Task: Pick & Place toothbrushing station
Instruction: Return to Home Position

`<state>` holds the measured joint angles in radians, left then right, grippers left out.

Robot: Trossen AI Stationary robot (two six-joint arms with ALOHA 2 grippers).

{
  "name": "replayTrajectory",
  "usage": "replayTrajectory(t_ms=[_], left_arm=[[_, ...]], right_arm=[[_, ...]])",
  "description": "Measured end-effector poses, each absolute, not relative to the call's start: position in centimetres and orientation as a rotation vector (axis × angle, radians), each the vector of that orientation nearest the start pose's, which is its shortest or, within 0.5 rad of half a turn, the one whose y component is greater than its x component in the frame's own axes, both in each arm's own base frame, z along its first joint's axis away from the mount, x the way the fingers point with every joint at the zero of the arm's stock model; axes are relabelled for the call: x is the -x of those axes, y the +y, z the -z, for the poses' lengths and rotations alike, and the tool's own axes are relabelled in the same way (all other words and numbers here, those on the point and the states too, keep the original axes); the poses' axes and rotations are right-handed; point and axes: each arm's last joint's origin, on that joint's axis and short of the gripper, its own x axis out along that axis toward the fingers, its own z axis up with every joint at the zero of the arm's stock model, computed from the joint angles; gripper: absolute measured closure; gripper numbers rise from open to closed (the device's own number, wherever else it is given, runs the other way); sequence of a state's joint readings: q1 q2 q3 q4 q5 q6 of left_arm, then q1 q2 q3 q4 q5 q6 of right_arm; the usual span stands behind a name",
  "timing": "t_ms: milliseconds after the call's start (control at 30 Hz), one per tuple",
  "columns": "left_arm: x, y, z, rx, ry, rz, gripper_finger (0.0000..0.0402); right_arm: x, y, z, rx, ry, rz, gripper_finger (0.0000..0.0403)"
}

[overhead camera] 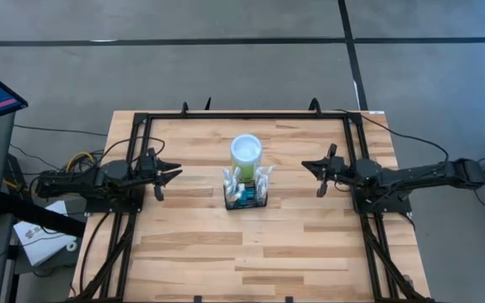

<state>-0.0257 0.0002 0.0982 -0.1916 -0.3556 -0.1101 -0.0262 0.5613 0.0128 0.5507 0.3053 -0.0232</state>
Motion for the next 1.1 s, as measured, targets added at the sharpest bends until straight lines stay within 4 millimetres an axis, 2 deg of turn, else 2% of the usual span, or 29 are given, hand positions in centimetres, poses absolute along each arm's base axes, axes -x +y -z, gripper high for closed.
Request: replayTrajectory(t_ms=[333, 500, 1100], left_arm=[[-9.3, 0.8, -17.4, 0.081, 0.138, -0.338, 0.0314], [-9.6, 0.8, -17.4, 0.079, 0.146, -0.338, 0.0314], [-10.3, 0.7, -16.8, 0.066, 0.216, -0.34, 0.0314]], right_arm=[[-13.2, -0.9, -15.6, -0.001, 0.112, 0.305, 0.0398], [-13.2, -0.9, -16.0, -0.077, 0.061, 0.307, 0.0399], [-13.2, -0.9, -16.1, -0.06, 0.063, 0.307, 0.0397]])
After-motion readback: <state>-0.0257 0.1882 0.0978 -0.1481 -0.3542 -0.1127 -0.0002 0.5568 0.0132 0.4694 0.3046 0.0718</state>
